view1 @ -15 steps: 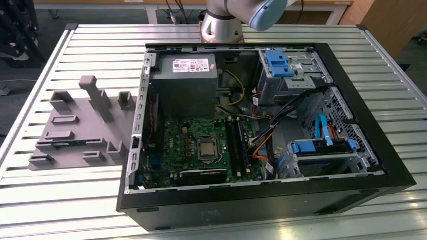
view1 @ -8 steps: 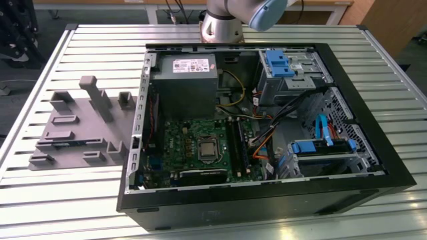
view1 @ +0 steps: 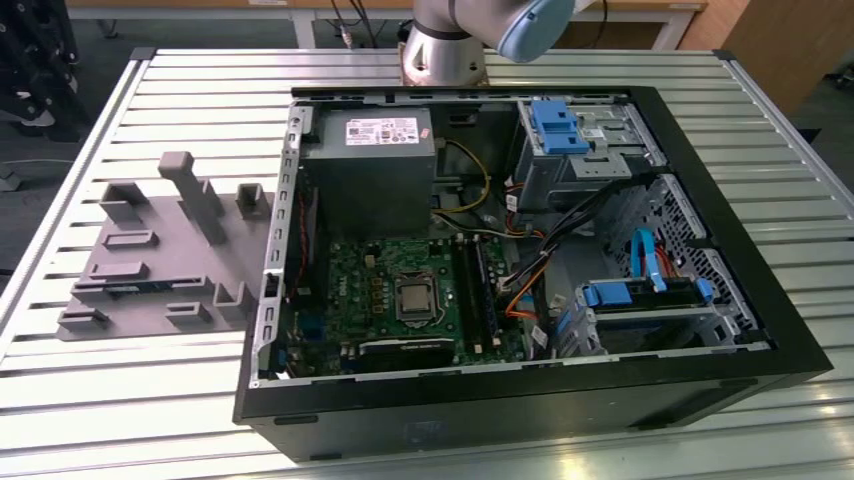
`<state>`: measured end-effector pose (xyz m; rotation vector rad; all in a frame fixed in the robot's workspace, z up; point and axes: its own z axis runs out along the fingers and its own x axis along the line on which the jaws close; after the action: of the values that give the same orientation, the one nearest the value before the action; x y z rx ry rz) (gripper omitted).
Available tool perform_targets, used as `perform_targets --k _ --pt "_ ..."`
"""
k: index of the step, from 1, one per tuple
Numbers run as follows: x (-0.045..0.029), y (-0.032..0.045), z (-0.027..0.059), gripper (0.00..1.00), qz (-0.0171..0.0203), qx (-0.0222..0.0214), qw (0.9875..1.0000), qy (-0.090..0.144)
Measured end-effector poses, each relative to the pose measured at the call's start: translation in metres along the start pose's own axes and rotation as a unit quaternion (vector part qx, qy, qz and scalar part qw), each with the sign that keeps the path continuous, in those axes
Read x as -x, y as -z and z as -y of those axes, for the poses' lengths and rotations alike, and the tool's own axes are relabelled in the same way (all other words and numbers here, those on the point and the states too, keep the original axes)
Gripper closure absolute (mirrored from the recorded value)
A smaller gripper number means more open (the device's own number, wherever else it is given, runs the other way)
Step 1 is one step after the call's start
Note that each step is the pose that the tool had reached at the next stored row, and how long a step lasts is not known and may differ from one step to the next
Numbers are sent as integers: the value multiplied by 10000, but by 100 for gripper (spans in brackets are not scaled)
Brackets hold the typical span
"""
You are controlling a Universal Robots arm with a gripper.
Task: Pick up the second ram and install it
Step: 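Pick up the second ram and move it above second insertion slot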
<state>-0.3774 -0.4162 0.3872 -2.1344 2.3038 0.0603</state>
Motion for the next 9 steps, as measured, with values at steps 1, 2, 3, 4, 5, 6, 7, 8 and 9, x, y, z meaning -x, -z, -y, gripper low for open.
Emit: perform_targets --k 1,2,3,4,5,6,7,8,9 --pt "0 0 0 69 0 0 10000 0" --pt "0 0 0 69 0 0 10000 0" --pt "0 0 0 69 0 0 10000 0" --pt "0 0 0 69 0 0 10000 0" --pt "0 0 0 69 0 -1 10000 0" --pt "0 0 -1 69 0 0 10000 0" --pt "0 -1 0 69 0 0 10000 0" --pt "0 -1 0 69 0 -1 10000 0" --pt "0 -1 0 69 0 -1 10000 0"
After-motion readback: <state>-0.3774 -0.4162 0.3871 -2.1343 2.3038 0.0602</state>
